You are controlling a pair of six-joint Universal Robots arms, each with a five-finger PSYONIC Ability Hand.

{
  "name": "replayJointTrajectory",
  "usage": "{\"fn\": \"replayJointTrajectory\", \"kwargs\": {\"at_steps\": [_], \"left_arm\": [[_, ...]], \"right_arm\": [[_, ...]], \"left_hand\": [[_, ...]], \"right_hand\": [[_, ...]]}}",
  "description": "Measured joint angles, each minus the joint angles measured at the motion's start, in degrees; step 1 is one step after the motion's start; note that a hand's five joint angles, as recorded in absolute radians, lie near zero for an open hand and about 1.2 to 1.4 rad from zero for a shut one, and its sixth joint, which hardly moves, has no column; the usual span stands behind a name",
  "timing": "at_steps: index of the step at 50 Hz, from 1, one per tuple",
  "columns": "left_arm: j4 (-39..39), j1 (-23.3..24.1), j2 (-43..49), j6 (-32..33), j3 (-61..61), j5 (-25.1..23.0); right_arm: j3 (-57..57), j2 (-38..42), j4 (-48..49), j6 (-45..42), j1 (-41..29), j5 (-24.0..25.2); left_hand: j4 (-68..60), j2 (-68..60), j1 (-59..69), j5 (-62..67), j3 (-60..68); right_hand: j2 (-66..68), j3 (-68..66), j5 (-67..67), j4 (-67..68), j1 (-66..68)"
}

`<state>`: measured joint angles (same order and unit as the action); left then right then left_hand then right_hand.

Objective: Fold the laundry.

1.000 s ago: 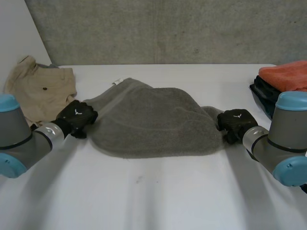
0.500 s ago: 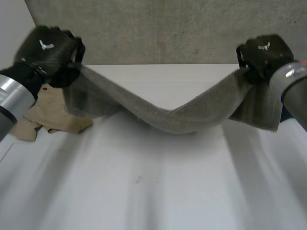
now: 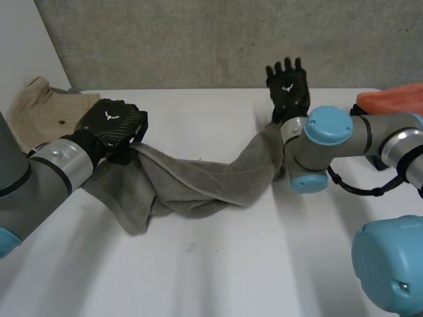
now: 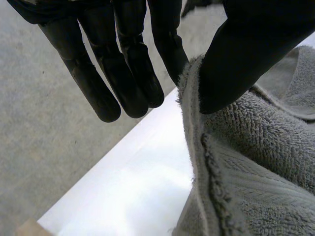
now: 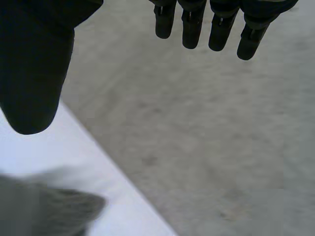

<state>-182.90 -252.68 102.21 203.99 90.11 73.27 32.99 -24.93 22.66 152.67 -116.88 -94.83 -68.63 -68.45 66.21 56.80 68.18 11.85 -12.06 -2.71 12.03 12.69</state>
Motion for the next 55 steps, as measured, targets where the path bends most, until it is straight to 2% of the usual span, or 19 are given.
{"fn": "replayJointTrajectory", "kwargs": {"at_steps": [3,6,11,17,18,20,24,29,36,46,51,55], "left_arm": [[0.74,0.34,-0.25,-0.27,-0.66,0.87],[1.05,0.76,-1.02,-0.83,-1.10,1.03],[1.31,2.36,-2.97,-2.38,-2.08,0.98],[1.35,4.76,-4.91,-3.66,-3.45,1.69],[1.34,5.19,-5.25,-3.78,-3.75,1.99],[1.34,5.60,-5.58,-3.85,-4.08,2.38],[1.37,6.24,-6.03,-3.93,-4.69,3.21],[1.45,6.61,-6.04,-4.01,-4.69,3.76],[1.49,6.56,-5.61,-3.98,-4.14,4.00],[1.18,5.04,-3.81,-3.78,-3.91,3.92],[1.14,4.08,-2.41,-3.76,-3.96,3.90],[1.13,3.29,-1.13,-3.76,-4.09,3.89]], "right_arm": [[2.00,-3.12,-0.46,0.95,0.21,-2.14],[5.99,-8.26,-3.87,2.28,0.76,-2.30],[16.92,-19.82,-15.38,4.82,2.30,2.49],[29.89,-30.86,-28.90,7.75,4.09,9.77],[33.34,-33.26,-31.84,8.71,4.55,11.82],[36.91,-35.40,-34.24,9.76,5.01,14.12],[44.19,-38.49,-36.86,12.08,5.72,19.06],[49.58,-38.10,-34.22,14.95,4.79,21.34],[52.10,-33.27,-22.79,20.28,1.26,18.17],[45.37,-23.84,-11.14,23.22,-4.60,6.41],[40.51,-19.82,-9.12,23.16,-6.24,2.73],[36.91,-16.89,-8.78,22.94,-6.96,1.41]], "left_hand": [[-0.07,0.00,0.00,0.00,0.00],[-0.18,0.00,0.00,0.00,0.00],[-0.18,0.00,0.00,0.00,0.00],[-0.18,0.00,0.00,0.00,0.00],[-0.18,0.00,0.00,0.00,0.00],[-0.18,0.00,0.00,0.00,0.00],[-0.18,0.00,0.00,0.00,0.00],[-0.18,0.00,0.00,0.00,0.00],[-0.18,0.00,0.00,0.00,0.00],[-0.19,0.00,0.00,0.00,0.00],[-0.19,0.00,0.00,0.00,0.00],[-0.19,0.00,0.00,0.00,0.00]], "right_hand": [[0.00,0.00,0.00,0.00,0.00],[0.00,0.00,0.00,0.00,0.00],[1.87,-1.70,-1.57,1.73,1.21],[21.63,-21.21,-20.85,21.19,20.93],[27.80,-27.34,-26.77,27.24,27.38],[30.82,-30.46,-29.75,30.36,30.15],[30.95,-30.52,-29.87,30.61,30.19],[18.88,-18.78,-17.21,18.96,18.35],[15.06,-15.37,-12.70,14.81,14.85],[13.99,-14.12,-12.14,13.20,13.39],[18.74,-17.96,-18.23,18.65,17.94],[30.75,-30.14,-29.60,30.17,29.85]]}}
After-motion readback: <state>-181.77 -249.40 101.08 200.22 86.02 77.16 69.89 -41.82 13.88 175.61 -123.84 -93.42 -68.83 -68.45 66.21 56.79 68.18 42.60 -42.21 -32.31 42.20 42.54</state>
